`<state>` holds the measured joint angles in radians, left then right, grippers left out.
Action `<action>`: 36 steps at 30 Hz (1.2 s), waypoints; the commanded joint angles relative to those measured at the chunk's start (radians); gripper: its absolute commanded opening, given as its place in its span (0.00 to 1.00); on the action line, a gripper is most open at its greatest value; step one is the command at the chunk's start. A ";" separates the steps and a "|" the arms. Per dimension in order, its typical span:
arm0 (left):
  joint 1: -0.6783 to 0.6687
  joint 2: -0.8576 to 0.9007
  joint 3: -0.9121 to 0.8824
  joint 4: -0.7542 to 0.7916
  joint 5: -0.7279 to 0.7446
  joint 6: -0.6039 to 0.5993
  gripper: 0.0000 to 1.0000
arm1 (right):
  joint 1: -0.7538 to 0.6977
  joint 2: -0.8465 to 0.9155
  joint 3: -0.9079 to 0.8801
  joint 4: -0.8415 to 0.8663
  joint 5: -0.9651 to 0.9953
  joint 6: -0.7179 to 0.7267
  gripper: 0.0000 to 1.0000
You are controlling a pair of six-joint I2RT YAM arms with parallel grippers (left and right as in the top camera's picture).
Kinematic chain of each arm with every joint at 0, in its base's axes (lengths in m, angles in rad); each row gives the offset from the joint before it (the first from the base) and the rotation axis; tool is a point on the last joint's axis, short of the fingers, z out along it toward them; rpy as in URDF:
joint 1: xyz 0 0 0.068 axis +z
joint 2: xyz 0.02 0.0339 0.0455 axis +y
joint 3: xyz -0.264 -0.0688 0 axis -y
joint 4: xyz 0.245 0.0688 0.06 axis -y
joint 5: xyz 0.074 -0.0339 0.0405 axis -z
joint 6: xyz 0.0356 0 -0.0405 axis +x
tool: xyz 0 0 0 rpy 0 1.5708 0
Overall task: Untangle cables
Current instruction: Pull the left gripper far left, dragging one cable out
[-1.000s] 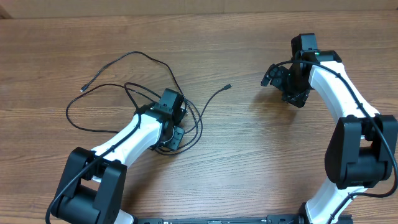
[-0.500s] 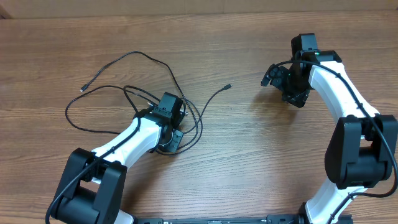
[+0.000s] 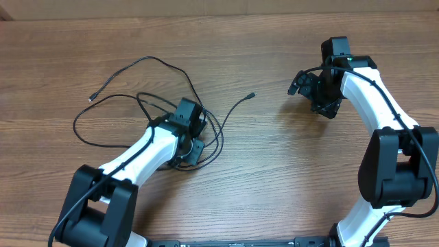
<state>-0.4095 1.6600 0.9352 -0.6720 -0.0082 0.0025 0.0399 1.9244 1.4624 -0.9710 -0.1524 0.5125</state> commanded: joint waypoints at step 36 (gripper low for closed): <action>0.630 -0.220 0.148 0.053 0.068 -0.441 0.22 | 0.000 0.001 0.010 0.001 0.006 -0.002 1.00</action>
<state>0.2531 1.4384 1.0687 -0.6266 -0.0654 -0.5259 0.0399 1.9244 1.4624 -0.9726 -0.1524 0.5121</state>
